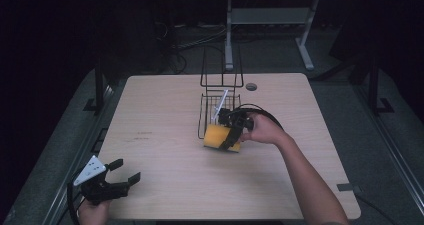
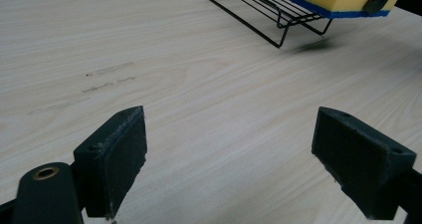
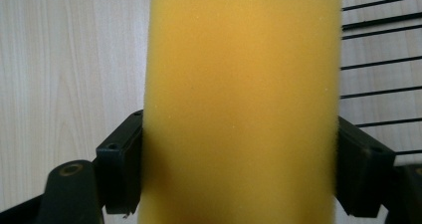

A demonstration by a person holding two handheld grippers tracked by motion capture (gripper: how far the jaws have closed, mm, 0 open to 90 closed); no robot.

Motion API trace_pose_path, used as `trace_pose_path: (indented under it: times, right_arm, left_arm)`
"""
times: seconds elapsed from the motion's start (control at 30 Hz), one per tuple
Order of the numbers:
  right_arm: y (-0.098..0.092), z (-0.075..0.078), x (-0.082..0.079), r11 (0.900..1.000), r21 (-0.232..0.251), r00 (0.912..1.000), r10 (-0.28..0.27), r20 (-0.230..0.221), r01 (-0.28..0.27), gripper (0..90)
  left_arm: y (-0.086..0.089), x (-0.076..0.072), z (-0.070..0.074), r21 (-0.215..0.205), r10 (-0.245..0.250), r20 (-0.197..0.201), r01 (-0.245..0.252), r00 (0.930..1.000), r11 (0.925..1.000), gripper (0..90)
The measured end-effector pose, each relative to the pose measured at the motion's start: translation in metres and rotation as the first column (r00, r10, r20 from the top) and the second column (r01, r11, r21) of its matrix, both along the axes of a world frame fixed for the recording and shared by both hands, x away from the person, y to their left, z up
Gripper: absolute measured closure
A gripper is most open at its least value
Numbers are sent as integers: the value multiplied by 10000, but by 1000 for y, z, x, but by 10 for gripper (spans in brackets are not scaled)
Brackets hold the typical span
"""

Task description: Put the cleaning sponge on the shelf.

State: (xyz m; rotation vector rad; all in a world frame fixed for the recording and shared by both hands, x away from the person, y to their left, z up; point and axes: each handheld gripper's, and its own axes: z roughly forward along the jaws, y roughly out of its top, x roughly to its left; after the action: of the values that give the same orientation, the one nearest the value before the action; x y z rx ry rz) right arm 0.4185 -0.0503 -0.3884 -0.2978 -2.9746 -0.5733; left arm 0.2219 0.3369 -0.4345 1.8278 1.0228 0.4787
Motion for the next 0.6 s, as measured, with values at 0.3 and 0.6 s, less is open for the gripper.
trace_pose_path:
  times: [0.3, 0.6]
  right_arm:
    - [2, -2, 7, 10000, -75, 9998, 44, -181, -45, 216]
    - [1, 1, 7, 10000, -51, 9997, 18, -224, -19, 216]
  left_arm:
    - [0, 0, 0, -12, 16, -10, -16, 10000, 10000, 134]
    - [-2, 0, 0, 3, -32, -3, 32, 10000, 10000, 134]
